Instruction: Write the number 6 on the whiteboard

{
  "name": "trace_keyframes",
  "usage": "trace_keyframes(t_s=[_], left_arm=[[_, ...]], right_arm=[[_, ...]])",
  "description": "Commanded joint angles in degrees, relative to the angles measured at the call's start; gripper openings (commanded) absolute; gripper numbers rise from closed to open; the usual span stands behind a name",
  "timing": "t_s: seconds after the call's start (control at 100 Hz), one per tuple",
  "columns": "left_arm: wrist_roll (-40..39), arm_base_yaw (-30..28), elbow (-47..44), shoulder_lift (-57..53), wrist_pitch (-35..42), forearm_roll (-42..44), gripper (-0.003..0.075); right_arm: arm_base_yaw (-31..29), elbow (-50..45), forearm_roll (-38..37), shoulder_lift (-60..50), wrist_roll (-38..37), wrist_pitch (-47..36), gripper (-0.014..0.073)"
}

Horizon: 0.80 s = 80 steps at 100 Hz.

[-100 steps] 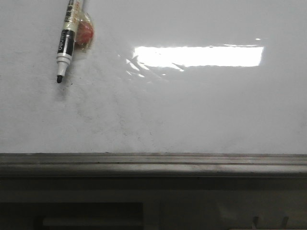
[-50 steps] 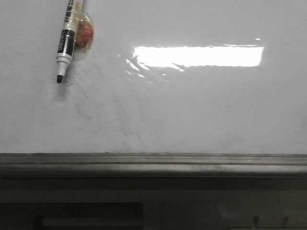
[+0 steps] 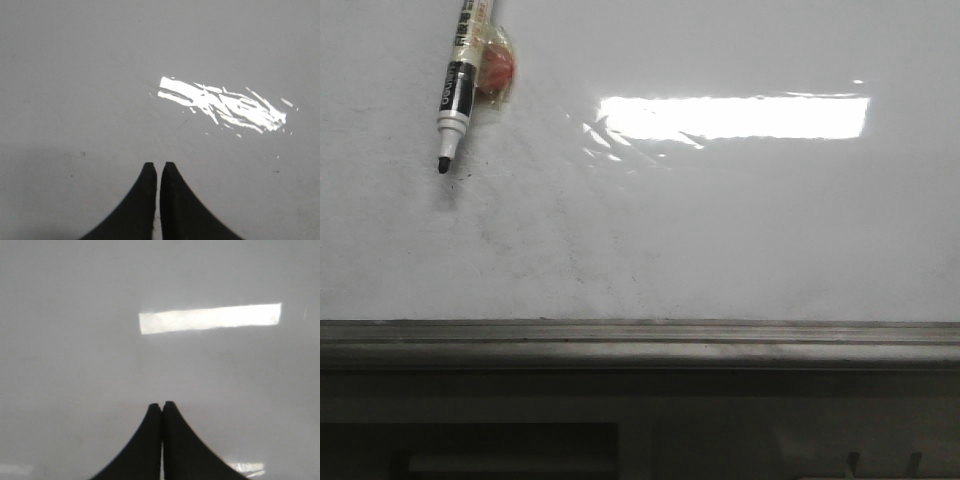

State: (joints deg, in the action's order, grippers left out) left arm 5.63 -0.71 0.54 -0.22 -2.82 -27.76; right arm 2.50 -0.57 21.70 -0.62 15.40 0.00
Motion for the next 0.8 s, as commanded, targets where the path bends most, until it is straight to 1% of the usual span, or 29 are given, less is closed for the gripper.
trace_keyframes(t_s=[0.0, 0.02, 0.1, 0.2, 0.32, 0.44, 0.49, 0.54, 0.58, 0.71, 0.76, 0.79], left_arm=[[-0.7, 0.1, -2.8, -1.8, 5.3, -9.3, -0.0020], [-0.7, 0.1, -2.8, -1.8, 5.5, -11.4, -0.0020], [-0.7, 0.1, -2.1, -1.8, 6.4, -17.1, -0.0020], [-0.7, 0.1, 0.3, -1.7, 4.7, -17.2, -0.0020], [-0.2, 0.1, 6.3, 0.4, -3.7, -12.1, -0.0020], [-0.1, 0.1, 13.8, 6.7, -14.2, -3.0, -0.0020], [0.2, 0.1, 16.7, 9.6, -18.1, -1.1, -0.0020], [1.3, 0.1, 19.5, 12.4, -20.4, -0.9, -0.0020], [2.8, 1.4, 21.0, 14.5, -21.5, -0.8, -0.0020], [3.7, 6.8, 24.2, 19.0, -21.8, -0.9, -0.0020], [5.7, 9.3, 24.9, 20.4, -21.8, -0.9, -0.0019], [6.6, 10.5, 25.2, 21.2, -21.8, -1.0, -0.0015]], right_arm=[[-0.4, -1.2, 9.0, -0.9, 0.0, -5.4, -0.0067], [-0.4, -1.2, 11.2, -0.9, 0.0, -5.5, -0.0067], [-0.4, -0.4, 13.4, -0.9, 0.0, -4.7, -0.0064], [-0.4, 2.2, 13.3, -0.7, 0.0, 0.0, -0.0062], [-0.4, 7.2, 12.5, 2.7, 0.0, 7.2, -0.0051], [-0.4, 12.9, 11.1, 10.1, 0.0, 14.2, -0.0051], [-0.4, 15.8, 11.1, 13.7, 0.0, 17.4, -0.0051], [-0.4, 18.3, 11.1, 17.2, 0.0, 19.8, -0.0051], [-0.4, 19.9, 11.0, 20.0, 0.1, 21.2, -0.0051], [-0.4, 24.7, 11.0, 26.9, 1.0, 25.4, -0.0049], [-0.4, 25.9, 11.0, 28.5, 2.3, 27.1, -0.0027], [-0.4, 26.5, 11.0, 29.2, 2.4, 27.7, 0.0008]])
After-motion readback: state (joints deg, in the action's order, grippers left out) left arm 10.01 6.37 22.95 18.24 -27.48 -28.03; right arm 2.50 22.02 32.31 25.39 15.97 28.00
